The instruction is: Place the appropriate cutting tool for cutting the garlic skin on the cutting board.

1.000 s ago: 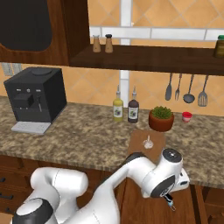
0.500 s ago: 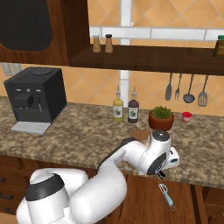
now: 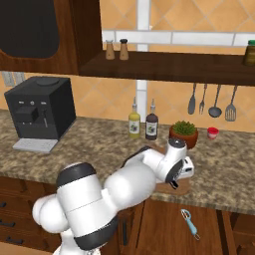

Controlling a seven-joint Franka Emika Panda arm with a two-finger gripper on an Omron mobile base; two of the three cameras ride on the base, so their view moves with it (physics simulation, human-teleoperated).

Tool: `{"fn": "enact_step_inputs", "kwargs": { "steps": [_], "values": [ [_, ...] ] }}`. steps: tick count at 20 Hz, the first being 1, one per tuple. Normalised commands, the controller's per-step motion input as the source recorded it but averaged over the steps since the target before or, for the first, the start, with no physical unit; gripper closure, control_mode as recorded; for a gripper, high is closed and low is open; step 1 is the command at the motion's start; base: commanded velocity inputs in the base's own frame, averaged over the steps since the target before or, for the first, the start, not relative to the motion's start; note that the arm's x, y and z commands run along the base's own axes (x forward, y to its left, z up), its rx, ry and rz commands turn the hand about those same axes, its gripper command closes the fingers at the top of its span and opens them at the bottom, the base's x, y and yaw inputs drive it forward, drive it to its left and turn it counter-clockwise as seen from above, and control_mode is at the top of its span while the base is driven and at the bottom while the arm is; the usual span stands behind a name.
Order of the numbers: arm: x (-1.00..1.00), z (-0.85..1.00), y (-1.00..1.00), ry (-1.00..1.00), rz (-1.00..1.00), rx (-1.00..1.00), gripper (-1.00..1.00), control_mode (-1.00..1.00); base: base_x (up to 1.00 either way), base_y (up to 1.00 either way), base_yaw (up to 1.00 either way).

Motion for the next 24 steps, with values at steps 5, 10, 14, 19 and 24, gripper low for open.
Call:
{"fn": "enact_step_inputs", "kwargs": {
  "steps": [5,10,14,19,24],
  "values": [
    [0.47,-0.4,-0.01,0.01,0.0,0.03,1.0,-1.0,0.0,0.0,0.0],
    [0.37,-0.21,0.0,0.0,0.0,0.0,1.0,-1.0,0.0,0.0,0.0],
    [-0.03,-0.22,0.24,0.0,0.0,0.0,1.0,-1.0,0.0,0.0,0.0],
    [-0.36,0.0,0.45,0.0,0.0,0.0,-1.0,-1.0,0.0,0.0,0.0],
    [-0.36,0.22,0.07,-0.07,0.0,0.0,-1.0,-1.0,0.0,0.0,0.0]
  ]
}}
